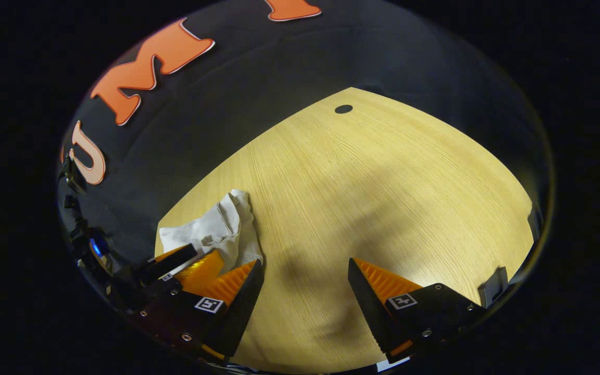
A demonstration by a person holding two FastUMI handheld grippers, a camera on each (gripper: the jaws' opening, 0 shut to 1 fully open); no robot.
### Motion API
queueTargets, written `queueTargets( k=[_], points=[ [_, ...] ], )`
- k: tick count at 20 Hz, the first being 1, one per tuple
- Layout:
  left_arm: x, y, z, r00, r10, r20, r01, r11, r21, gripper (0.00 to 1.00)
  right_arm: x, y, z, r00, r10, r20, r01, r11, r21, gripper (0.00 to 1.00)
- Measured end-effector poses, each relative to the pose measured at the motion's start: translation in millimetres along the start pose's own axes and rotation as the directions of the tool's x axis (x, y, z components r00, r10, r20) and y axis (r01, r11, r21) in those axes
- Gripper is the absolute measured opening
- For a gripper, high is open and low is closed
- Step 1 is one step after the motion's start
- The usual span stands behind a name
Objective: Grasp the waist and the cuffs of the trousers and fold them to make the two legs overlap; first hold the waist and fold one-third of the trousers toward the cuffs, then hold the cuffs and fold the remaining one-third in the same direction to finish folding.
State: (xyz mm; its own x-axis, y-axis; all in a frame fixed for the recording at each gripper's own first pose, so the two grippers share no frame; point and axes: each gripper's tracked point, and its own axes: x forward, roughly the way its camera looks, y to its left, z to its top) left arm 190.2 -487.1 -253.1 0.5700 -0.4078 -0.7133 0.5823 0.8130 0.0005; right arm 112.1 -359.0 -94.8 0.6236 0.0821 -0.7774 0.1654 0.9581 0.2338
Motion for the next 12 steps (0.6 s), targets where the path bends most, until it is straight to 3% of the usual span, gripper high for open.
queueTargets(
  k=[3,7,12],
  points=[
    [-28,19,-1,0.993,0.081,0.086,-0.080,0.997,-0.009,1.00,-2,22,15,0.999,0.014,0.029,-0.012,0.997,-0.075,0.98],
    [-54,48,-10,0.978,0.142,0.153,-0.119,0.981,-0.153,1.00,-11,64,36,0.994,0.071,0.088,-0.055,0.984,-0.170,0.98],
    [-92,81,-13,0.904,0.307,0.296,-0.237,0.938,-0.252,1.00,-29,124,58,0.975,0.159,0.156,-0.113,0.957,-0.266,0.98]
  ],
)
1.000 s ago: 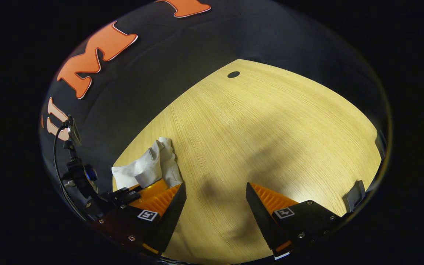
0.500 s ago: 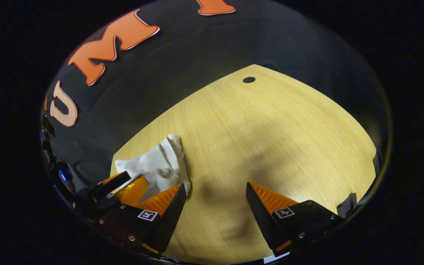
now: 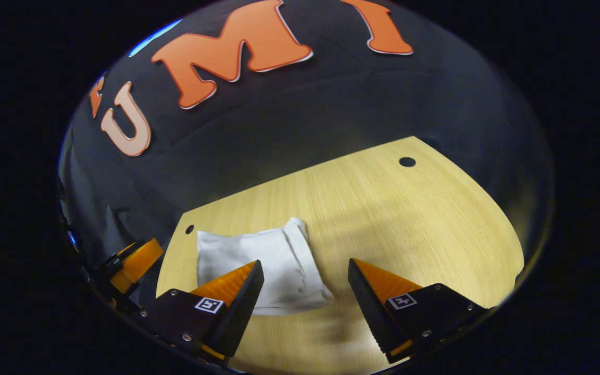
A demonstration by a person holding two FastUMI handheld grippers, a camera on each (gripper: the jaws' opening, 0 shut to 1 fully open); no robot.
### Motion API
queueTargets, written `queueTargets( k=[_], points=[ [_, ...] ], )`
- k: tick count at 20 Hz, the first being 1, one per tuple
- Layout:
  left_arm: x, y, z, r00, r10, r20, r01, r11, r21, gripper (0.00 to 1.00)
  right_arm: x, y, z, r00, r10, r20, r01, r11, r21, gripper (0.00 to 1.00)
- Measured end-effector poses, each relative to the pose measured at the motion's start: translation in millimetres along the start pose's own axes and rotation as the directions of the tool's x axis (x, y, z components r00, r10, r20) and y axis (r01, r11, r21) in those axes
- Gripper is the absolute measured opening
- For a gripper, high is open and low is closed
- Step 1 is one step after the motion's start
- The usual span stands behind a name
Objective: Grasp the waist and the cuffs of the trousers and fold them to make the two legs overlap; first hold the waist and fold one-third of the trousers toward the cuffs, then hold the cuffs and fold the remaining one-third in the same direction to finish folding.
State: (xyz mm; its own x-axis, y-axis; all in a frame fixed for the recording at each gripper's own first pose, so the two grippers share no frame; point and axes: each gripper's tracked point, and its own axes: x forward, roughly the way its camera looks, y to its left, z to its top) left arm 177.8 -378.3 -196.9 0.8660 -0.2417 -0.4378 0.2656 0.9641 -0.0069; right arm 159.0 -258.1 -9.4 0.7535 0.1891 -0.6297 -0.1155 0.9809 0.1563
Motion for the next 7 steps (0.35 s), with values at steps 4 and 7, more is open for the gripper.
queueTargets(
  k=[4,7],
  points=[
    [2,16,10,0.989,0.098,0.110,-0.097,0.995,-0.014,0.99,-16,33,30,0.992,0.068,0.103,-0.065,0.997,-0.034,0.98],
    [6,15,25,0.970,0.150,0.189,-0.148,0.989,-0.025,0.99,-24,45,45,0.981,0.086,0.173,-0.072,0.994,-0.085,0.98]
  ],
)
